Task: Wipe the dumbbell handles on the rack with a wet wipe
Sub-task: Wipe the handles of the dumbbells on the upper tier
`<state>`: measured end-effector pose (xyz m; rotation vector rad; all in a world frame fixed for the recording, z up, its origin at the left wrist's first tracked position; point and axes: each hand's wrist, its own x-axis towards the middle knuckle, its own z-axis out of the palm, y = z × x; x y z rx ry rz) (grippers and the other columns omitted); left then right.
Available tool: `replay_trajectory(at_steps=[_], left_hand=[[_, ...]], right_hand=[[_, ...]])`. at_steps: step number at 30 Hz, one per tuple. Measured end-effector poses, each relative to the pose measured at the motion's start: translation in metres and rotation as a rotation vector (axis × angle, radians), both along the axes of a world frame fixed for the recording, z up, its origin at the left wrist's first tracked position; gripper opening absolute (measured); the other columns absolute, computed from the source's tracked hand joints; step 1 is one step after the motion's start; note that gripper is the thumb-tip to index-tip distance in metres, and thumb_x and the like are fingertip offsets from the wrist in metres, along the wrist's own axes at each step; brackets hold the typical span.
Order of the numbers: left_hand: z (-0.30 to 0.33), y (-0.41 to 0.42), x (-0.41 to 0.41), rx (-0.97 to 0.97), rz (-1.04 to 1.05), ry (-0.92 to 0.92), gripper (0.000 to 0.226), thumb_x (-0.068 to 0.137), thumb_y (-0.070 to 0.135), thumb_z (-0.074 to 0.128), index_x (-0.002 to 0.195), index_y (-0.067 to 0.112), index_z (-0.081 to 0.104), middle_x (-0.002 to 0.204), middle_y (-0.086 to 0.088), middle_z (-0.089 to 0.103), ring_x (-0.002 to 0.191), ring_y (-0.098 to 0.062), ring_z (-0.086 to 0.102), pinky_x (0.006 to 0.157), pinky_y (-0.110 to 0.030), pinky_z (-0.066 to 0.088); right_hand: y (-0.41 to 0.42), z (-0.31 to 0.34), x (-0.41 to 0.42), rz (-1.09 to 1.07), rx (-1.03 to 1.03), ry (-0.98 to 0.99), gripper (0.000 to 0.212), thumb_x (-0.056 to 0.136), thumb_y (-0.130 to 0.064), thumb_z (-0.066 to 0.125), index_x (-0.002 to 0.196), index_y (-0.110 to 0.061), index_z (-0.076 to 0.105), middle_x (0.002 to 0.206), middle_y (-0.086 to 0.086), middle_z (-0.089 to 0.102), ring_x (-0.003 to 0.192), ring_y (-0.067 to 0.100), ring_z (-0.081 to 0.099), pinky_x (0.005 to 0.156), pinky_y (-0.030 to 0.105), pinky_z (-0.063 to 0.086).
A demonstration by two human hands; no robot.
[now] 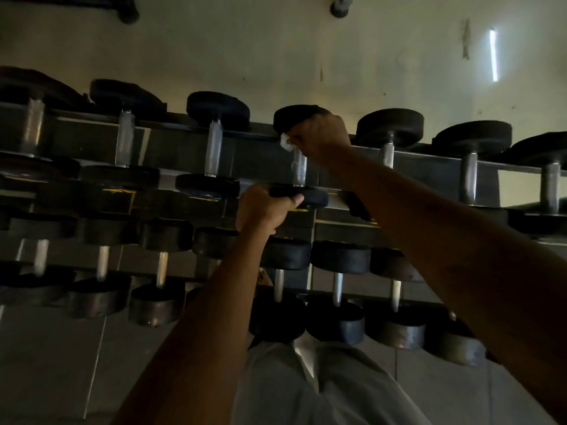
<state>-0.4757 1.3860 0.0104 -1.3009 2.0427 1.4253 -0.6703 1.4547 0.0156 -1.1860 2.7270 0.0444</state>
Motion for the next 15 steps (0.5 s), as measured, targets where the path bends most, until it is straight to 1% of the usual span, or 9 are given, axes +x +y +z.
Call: replay_trajectory(at_steps=[3, 5, 8, 9, 12, 13, 15], left_hand=[[0.0, -0.002, 0.001, 0.0, 0.002, -0.001, 0.057, 0.081, 0.057, 0.088, 0.124, 0.024, 0.067, 0.114, 0.002, 0.069, 0.092, -0.015, 0.066, 0.073, -0.04, 0.068], [0.001, -0.002, 0.002, 0.0, 0.01, 0.005, 0.055, 0.082, 0.055, 0.088, 0.122, 0.023, 0.068, 0.109, 0.003, 0.067, 0.087, -0.012, 0.064, 0.075, -0.042, 0.068], [-0.003, 0.0, 0.004, 0.009, 0.024, 0.03, 0.055, 0.081, 0.056, 0.088, 0.122, 0.025, 0.069, 0.112, 0.004, 0.069, 0.085, -0.009, 0.063, 0.072, -0.04, 0.068], [-0.003, 0.001, 0.004, 0.009, 0.028, 0.037, 0.056, 0.08, 0.057, 0.088, 0.122, 0.026, 0.069, 0.113, 0.004, 0.07, 0.086, -0.009, 0.064, 0.071, -0.039, 0.068], [-0.004, 0.002, 0.006, 0.011, 0.039, 0.044, 0.057, 0.081, 0.057, 0.088, 0.124, 0.025, 0.068, 0.114, 0.004, 0.068, 0.088, -0.011, 0.064, 0.072, -0.041, 0.068], [-0.003, 0.001, 0.006, 0.009, 0.039, 0.046, 0.058, 0.081, 0.057, 0.088, 0.124, 0.025, 0.068, 0.114, 0.004, 0.068, 0.087, -0.01, 0.062, 0.072, -0.042, 0.068], [-0.002, 0.001, 0.005, 0.012, 0.042, 0.048, 0.058, 0.08, 0.057, 0.089, 0.124, 0.024, 0.07, 0.113, 0.005, 0.068, 0.084, -0.008, 0.061, 0.072, -0.042, 0.068]], right_hand=[[-0.007, 0.001, 0.0, 0.044, 0.041, 0.027, 0.033, 0.101, -0.046, 0.051, 0.117, -0.026, 0.073, 0.111, 0.004, 0.072, 0.104, 0.025, 0.065, 0.077, 0.029, 0.036], [-0.01, 0.002, -0.001, 0.078, 0.063, 0.055, 0.031, 0.1, -0.042, 0.055, 0.117, -0.022, 0.071, 0.111, 0.006, 0.071, 0.104, 0.028, 0.066, 0.077, 0.031, 0.039], [-0.011, 0.003, -0.001, 0.095, 0.112, 0.048, 0.031, 0.1, -0.045, 0.057, 0.116, -0.023, 0.072, 0.108, 0.003, 0.072, 0.1, 0.025, 0.067, 0.077, 0.033, 0.045], [-0.01, 0.004, -0.002, 0.102, 0.122, 0.018, 0.03, 0.1, -0.044, 0.057, 0.116, -0.025, 0.074, 0.109, 0.001, 0.073, 0.102, 0.024, 0.067, 0.081, 0.034, 0.047], [-0.008, 0.011, 0.0, 0.168, 0.162, -0.128, 0.029, 0.101, -0.038, 0.057, 0.123, -0.028, 0.074, 0.123, -0.002, 0.072, 0.117, 0.023, 0.064, 0.097, 0.034, 0.048], [-0.007, 0.014, 0.002, 0.203, 0.187, -0.163, 0.031, 0.101, -0.038, 0.056, 0.126, -0.028, 0.073, 0.126, -0.001, 0.071, 0.119, 0.024, 0.063, 0.098, 0.036, 0.048], [-0.007, 0.015, 0.007, 0.259, 0.242, -0.21, 0.032, 0.101, -0.04, 0.057, 0.129, -0.029, 0.07, 0.129, -0.001, 0.069, 0.118, 0.024, 0.064, 0.096, 0.038, 0.052]])
